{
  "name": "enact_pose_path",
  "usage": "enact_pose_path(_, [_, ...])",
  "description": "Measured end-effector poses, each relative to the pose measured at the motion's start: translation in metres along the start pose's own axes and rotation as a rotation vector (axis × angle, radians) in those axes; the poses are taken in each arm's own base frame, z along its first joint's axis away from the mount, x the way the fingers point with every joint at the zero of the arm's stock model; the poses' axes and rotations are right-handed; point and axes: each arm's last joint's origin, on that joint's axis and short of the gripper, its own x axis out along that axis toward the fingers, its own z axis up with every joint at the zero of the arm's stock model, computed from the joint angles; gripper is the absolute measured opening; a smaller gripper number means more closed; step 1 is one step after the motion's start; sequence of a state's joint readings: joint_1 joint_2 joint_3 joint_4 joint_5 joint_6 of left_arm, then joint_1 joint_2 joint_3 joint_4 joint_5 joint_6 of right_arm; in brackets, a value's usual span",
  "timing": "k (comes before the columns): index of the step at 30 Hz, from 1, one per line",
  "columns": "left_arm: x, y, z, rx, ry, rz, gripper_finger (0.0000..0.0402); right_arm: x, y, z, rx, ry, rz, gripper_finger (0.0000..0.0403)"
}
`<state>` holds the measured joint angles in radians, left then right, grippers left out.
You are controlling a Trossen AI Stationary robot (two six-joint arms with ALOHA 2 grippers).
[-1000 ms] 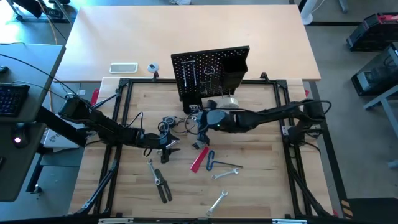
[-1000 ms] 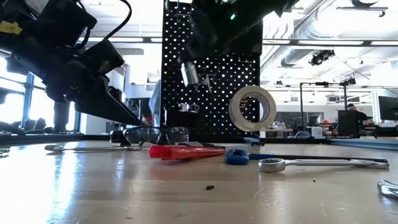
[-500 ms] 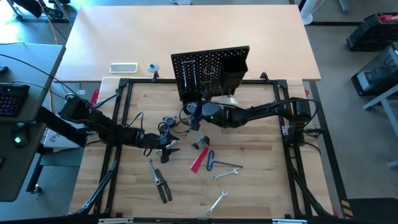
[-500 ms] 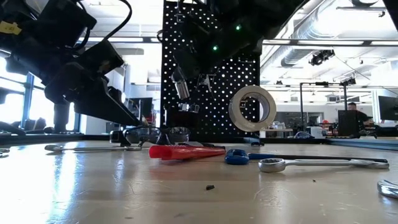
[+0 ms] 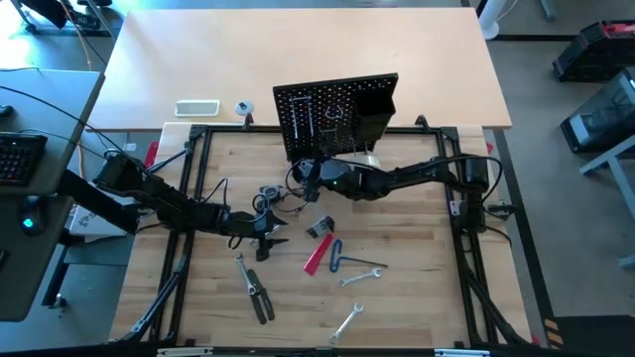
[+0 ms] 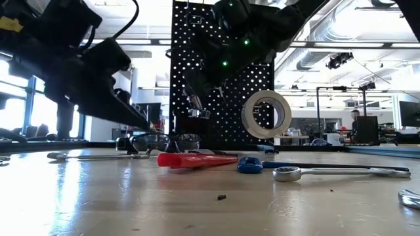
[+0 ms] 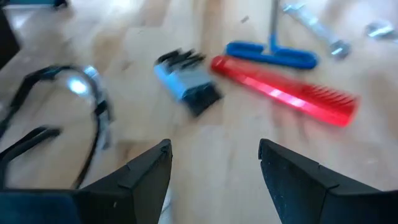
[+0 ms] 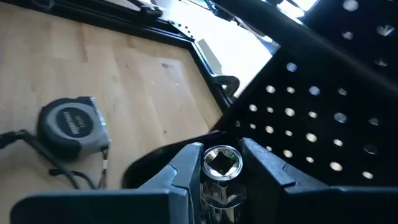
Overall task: Hang tools onto peg board
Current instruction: Put the socket into the bottom black bin on the peg board, then put the set of hex keys into the bottom black bin on the peg board
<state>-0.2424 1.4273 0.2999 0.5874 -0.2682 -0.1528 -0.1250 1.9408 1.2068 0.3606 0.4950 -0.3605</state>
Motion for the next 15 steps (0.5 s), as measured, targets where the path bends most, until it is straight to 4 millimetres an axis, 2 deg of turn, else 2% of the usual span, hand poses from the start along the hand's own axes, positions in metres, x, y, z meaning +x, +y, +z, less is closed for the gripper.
enact_pose_path(3, [0.000, -0.002, 0.004, -0.012, -0.040, -0.055, 0.0231, 0.002, -0.005, -0.002, 0.021, 0.008, -0.007, 0.0083])
enact_pose_path(10, [-0.001, -0.003, 0.011, -0.028, -0.102, -0.066, 0.0231, 0.005, -0.008, -0.005, 0.067, 0.014, 0.029, 0.0151])
enact_pose_path(15, [-0.001, -0.003, 0.012, -0.051, -0.118, -0.069, 0.0231, 0.003, -0.004, -0.004, 0.059, 0.015, 0.040, 0.0159])
